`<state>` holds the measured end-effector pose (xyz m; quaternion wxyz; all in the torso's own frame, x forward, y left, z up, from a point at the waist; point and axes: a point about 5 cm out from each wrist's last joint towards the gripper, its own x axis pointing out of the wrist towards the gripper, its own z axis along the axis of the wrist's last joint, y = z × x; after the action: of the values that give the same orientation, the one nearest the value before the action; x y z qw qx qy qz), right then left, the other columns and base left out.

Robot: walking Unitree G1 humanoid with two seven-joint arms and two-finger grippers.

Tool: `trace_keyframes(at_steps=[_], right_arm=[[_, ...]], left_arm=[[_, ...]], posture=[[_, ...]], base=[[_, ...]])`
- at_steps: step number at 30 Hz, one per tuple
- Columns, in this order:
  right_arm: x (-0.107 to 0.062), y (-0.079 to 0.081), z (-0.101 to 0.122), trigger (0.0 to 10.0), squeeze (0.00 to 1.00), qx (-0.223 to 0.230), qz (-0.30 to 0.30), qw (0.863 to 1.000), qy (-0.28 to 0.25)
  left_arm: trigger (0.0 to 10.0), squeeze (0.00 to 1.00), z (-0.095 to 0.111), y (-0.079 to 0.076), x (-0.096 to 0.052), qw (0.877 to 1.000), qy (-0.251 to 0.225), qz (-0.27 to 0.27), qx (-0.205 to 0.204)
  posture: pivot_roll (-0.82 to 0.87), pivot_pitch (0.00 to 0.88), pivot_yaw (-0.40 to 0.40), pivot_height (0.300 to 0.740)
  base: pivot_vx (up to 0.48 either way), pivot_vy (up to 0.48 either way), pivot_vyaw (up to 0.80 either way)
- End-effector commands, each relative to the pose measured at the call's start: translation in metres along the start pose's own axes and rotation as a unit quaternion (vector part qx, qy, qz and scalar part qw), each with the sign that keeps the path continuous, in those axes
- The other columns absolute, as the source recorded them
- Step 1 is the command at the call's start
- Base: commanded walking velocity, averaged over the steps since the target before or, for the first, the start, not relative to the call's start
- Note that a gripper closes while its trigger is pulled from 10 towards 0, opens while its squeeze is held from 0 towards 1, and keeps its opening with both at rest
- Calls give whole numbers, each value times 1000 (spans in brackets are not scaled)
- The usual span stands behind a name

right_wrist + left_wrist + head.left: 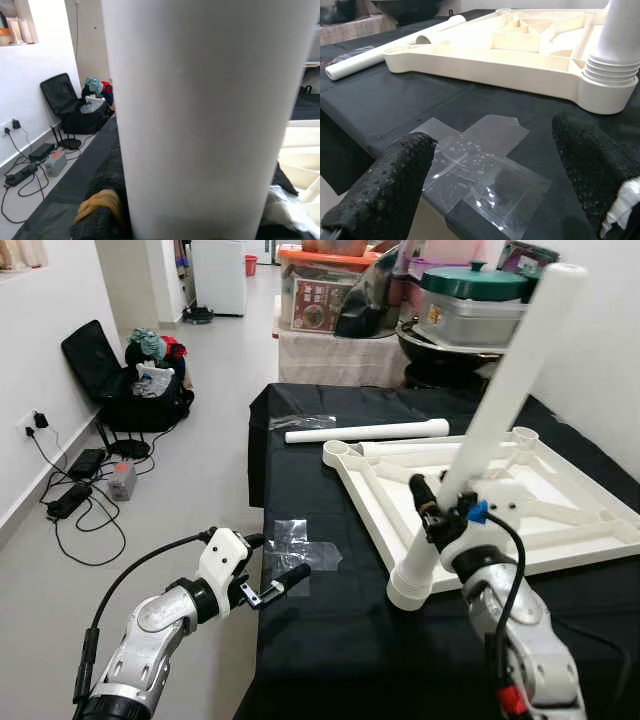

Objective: Building children table

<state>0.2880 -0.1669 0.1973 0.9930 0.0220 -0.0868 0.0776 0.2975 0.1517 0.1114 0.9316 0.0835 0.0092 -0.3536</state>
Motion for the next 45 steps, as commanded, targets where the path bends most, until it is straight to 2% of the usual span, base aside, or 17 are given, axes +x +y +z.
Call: trace_keyframes(at_steps=[1, 2, 6, 7, 15, 16, 18, 21, 26, 27, 31, 32, 33, 40, 42, 44, 45], right_arm=[[3, 6, 13, 10000, 12, 0, 23, 999, -26], [3, 5, 15, 10000, 1000, 2, 21, 999, -29], [4, 4, 17, 10000, 1000, 1, 32, 999, -24], [5, 4, 20, 10000, 0, 1, 43, 999, -24], [5, -2, 36, 10000, 0, -5, 167, 985, -44], [3, -11, 34, 10000, 0, -8, 249, 968, -12], [3, -14, 34, 10000, 0, -7, 268, 963, -3], [-3, -19, 19, 10000, 0, -30, 338, 939, 52], [-4, -16, 7, 10000, 0, -19, 353, 932, 76], [-3, -14, 6, 8392, 0, -13, 354, 932, 73], [-3, -12, 5, 8392, 0, -9, 354, 932, 71], [0, -13, 3, 3412, 0, -9, 338, 938, 72], [4, -15, 0, 0, 0, -14, 314, 947, 69], [7, -26, -13, 0, 0, -15, 196, 978, 70], [6, -34, -20, 0, 0, -28, 108, 990, 85], [6, -34, -20, 0, 0, -28, 108, 990, 85], [7, -45, -24, 0, 0, -46, 17, 994, 97]], left_arm=[[10000, 0, -2, 0, 0, 1000, 4, -1, -6], [10000, 0, -2, 0, 0, 1000, 4, 0, -6], [10000, 0, -2, 0, 0, 1000, 3, 0, -7], [10000, 0, -2, -1, 0, 1000, 4, 0, -7], [10000, 0, -1, 0, 0, 1000, 5, -3, -4], [10000, 0, -1, 1, 1, 1000, 5, -4, -3], [10000, 0, 0, 2, 1, 1000, 5, -4, -2], [10000, 0, 0, 1, 1, 1000, 5, -5, -3], [10000, 0, -1, -2, 0, 1000, 4, -6, -4], [10000, 0, -1, -2, 0, 1000, 4, -6, -5], [10000, 0, -1, -2, 0, 1000, 5, -6, -5], [10000, 0, -1, -2, -1, 1000, 5, -5, -5], [10000, 0, -1, -1, -1, 1000, 6, -5, -4], [10000, 0, -1, -3, 0, 1000, 6, -9, -4], [10000, 0, -1, -4, 0, 1000, 6, -10, -6], [10000, 0, -1, -4, 0, 1000, 6, -10, -6], [10000, 0, -1, -4, -1, 1000, 7, -11, -6]], posture=[[33, 0, -102, 740], [33, 0, -102, 740], [33, 0, -101, 740], [33, 0, -101, 740], [33, 0, -94, 740], [34, 0, -95, 740], [34, 0, -95, 740], [45, 0, -104, 740], [54, 0, -110, 740], [55, 0, -110, 740], [55, 0, -109, 740], [54, 0, -109, 740], [54, 0, -108, 740], [40, 0, -100, 740], [39, 0, -100, 740], [39, 0, -100, 740], [34, 0, -95, 740]], base=[[0, 0, 0], [0, 0, 0], [0, 0, 0], [0, 0, 0], [0, 0, 0], [0, 0, 0], [0, 0, 0], [0, 0, 0], [0, 0, 0], [0, 0, 0], [0, 0, 0], [0, 0, 0], [0, 0, 0], [0, 0, 0], [0, 0, 0], [0, 0, 0], [0, 0, 0]])
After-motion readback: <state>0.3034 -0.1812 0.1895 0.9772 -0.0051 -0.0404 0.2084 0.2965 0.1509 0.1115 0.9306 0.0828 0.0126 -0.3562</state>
